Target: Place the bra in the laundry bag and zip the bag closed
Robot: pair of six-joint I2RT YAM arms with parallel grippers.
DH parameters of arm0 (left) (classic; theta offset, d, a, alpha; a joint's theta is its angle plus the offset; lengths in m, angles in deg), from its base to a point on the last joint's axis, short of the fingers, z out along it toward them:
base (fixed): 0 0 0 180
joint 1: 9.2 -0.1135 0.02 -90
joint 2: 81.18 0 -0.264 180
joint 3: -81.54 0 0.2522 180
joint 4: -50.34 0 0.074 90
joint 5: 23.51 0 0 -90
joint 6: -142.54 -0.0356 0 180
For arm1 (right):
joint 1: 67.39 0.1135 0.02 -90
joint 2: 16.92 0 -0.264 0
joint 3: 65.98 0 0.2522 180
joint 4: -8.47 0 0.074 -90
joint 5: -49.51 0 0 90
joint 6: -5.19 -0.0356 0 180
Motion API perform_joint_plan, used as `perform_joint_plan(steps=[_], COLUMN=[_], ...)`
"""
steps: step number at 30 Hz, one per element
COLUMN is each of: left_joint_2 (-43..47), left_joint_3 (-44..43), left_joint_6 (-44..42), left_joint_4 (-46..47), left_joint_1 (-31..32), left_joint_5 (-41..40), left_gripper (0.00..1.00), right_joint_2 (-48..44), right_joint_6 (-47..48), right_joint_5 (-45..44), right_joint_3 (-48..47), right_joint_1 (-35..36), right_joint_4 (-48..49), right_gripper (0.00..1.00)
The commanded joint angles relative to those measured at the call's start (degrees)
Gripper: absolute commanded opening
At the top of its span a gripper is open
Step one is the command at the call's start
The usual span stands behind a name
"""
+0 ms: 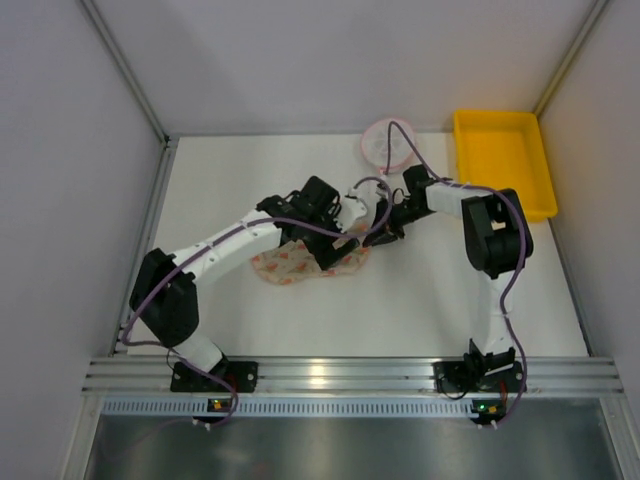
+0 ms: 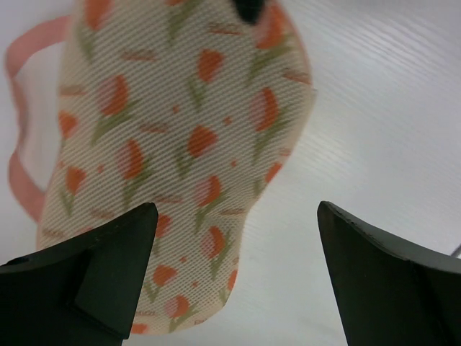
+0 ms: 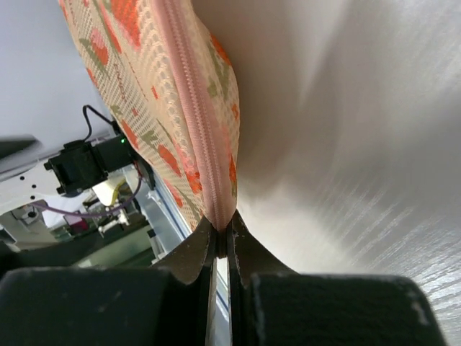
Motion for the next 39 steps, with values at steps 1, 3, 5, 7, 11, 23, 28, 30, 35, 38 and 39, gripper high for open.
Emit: perform_joint_plan(steps=[1, 3, 5, 7, 11, 23, 28, 30, 35, 38, 39], left_joint_2=[1.46, -0.39, -2.15, -2.33, -5.49, -29.47, -44.06, -48.79, -53.04, -53.92, -53.84], left_joint_3=[-1.92, -4.11, -4.91, -3.25, -0.96, -22.26, -44.7, -52.61, -56.06, -55.71, -55.71], left_joint_6=[9.08, 12.07, 13.83, 17.26, 23.68, 6.13, -2.76, -4.52, -3.74, -3.56, -3.56], left_joint_4=[2.29, -0.51, -3.5, -3.51, -3.69, -4.13, -6.85, -6.68, 5.76, 11.32, 13.43], left_joint_1=[-5.01, -6.08, -6.78, -6.78, -7.57, -21.01, -25.76, -26.2, -26.82, -27.17, -27.43], left_joint_5=[-4.96, -8.49, -8.23, -8.49, -8.49, -5.33, -5.24, -4.62, -8.48, -12.43, -12.79], left_gripper=[0.99, 0.99, 0.99, 0.99, 0.99, 0.98, 0.99, 0.98, 0.98, 0.98, 0.99], right_joint_2=[-3.78, -4.31, -4.75, -5.63, -7.74, -18.2, -21.8, -22.59, -22.86, -23.13, -23.04], right_joint_6=[-6.71, -9.0, -9.79, -9.45, -4.37, 12.25, 16.83, 18.06, 20.62, 20.7, 20.7], right_joint_5=[-1.37, -1.63, -2.33, -3.3, -5.5, -7.17, -7.6, -7.87, -9.19, -9.72, -9.81], right_joint_3=[2.22, 3.01, 3.1, 2.93, 2.23, 3.37, 5.21, 5.48, 4.07, 3.99, 3.98], right_joint_1=[0.45, 0.71, 0.89, 0.89, 0.54, -11.76, -17.37, -18.1, -18.8, -19.15, -19.15], right_joint_4=[10.32, 12.6, 12.97, 12.09, 7.88, -6.17, -8.65, -9.09, -10.59, -10.15, -10.15], right_gripper=[0.0, 0.07, 0.21, 0.4, 0.75, 0.95, 0.99, 0.99, 0.99, 0.99, 1.0])
